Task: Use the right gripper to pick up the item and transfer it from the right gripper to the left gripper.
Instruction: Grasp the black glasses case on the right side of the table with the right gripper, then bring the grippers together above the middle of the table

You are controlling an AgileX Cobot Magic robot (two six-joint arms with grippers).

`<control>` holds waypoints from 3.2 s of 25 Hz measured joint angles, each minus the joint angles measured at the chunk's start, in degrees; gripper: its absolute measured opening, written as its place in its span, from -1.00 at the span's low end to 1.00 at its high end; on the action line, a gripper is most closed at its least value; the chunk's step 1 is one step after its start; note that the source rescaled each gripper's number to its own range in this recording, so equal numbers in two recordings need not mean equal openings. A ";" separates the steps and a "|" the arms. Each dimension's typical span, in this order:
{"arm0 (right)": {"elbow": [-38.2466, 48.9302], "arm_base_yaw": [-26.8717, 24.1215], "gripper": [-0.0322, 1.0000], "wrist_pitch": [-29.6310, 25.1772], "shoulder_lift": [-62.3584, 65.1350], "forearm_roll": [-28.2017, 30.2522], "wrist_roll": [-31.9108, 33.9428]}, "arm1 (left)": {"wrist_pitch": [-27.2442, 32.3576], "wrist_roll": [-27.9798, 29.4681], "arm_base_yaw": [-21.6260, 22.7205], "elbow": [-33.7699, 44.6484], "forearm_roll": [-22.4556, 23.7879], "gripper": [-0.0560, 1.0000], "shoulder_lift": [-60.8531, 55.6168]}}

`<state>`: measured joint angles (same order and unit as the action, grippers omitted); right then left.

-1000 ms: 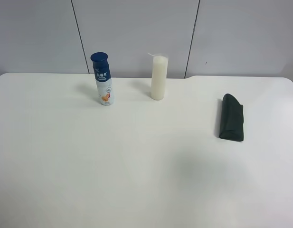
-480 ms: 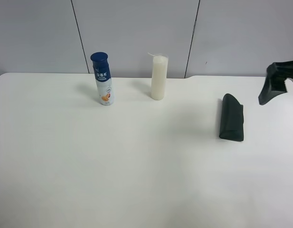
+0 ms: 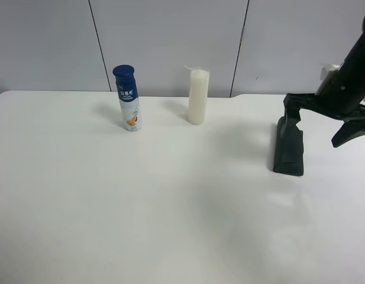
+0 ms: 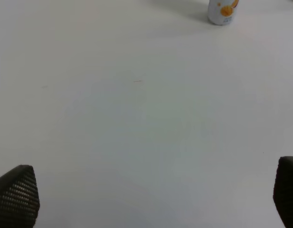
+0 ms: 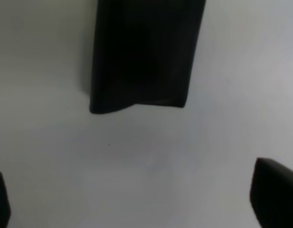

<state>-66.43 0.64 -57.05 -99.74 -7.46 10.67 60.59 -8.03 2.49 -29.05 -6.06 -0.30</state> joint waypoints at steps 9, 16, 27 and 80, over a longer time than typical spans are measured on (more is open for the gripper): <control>-0.18 0.00 1.00 5.75 -9.87 0.46 0.00 | 0.00 0.00 0.00 0.00 0.00 1.00 0.00; -0.18 0.00 1.00 10.43 -12.82 2.44 -0.05 | 0.00 0.00 0.00 0.00 0.00 1.00 0.00; -0.18 0.00 1.00 15.25 -15.86 2.44 -0.05 | 0.00 0.00 0.00 0.00 0.00 1.00 0.00; -6.34 6.11 -0.85 -7.00 5.75 2.59 -9.88 | 0.00 0.00 0.00 0.00 0.00 1.00 0.00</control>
<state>-72.77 6.76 -64.04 -93.99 -4.87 0.79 60.59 -8.03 2.49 -29.05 -6.06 -0.30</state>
